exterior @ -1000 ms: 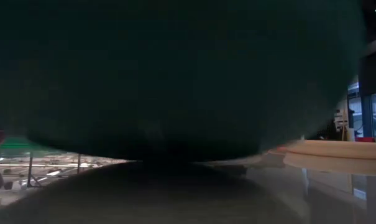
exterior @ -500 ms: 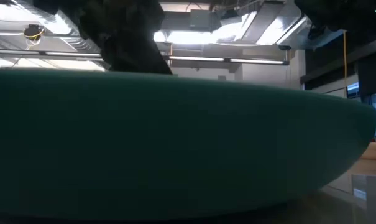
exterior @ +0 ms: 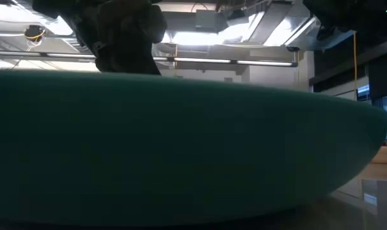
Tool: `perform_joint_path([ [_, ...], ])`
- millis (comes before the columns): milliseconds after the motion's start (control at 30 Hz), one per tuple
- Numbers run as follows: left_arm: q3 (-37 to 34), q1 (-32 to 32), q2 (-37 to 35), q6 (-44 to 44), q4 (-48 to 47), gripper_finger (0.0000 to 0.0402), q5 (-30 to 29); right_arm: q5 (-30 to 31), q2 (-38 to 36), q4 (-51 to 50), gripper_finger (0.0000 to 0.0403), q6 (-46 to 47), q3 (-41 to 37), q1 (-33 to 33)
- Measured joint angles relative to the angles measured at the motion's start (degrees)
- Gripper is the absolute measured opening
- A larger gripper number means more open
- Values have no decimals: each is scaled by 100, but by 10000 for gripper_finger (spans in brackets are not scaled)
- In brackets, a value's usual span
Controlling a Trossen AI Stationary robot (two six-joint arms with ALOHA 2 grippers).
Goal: Stack plastic plates
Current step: Stack the green plate on the gray plate
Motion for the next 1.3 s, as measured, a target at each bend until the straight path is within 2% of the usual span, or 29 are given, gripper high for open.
perform_joint_path([
  [267,0,1,70,73,24,164,-277,0,0,-2,3,0,0,0],
  [533,0,0,552,-36,102,155,-3,0,0,-2,3,0,0,0],
  [833,0,3,638,-50,178,137,195,0,0,-2,3,0,0,0],
  [1033,-13,122,902,-32,198,109,436,0,0,-10,3,0,0,0],
  [1300,-6,181,979,237,509,46,483,63,0,-24,3,-4,0,0],
])
